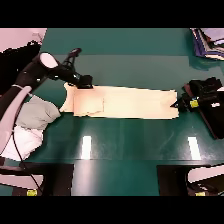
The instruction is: Fold the shirts.
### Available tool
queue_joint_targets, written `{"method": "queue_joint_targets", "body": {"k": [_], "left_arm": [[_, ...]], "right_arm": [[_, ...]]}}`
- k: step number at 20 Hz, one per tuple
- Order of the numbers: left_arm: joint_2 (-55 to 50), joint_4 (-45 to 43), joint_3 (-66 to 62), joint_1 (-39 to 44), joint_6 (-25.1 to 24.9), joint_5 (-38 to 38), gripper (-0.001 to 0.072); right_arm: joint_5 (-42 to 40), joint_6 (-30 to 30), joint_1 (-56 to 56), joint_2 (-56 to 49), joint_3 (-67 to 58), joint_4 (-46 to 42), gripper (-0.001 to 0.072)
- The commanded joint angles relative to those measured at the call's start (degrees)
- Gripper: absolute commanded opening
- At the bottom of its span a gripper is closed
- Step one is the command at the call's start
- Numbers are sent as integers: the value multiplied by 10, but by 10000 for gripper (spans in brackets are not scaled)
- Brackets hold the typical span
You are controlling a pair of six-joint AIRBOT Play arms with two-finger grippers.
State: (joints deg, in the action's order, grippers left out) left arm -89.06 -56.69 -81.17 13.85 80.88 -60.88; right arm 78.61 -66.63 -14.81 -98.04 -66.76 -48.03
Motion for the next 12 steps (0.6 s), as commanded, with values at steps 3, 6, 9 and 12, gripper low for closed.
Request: {"method": "queue_joint_targets", "body": {"k": [3,6,9,12], "left_arm": [[-85,3,-69,94,27,33,22],[-150,3,-134,140,40,33,22],[-215,6,-198,177,68,32,22],[-274,14,-260,203,103,30,22]], "right_arm": [[41,18,29,20,-71,15,15],[78,-15,29,80,-129,16,15],[101,-45,35,140,-185,23,14],[102,-68,62,170,-246,40,14]]}}
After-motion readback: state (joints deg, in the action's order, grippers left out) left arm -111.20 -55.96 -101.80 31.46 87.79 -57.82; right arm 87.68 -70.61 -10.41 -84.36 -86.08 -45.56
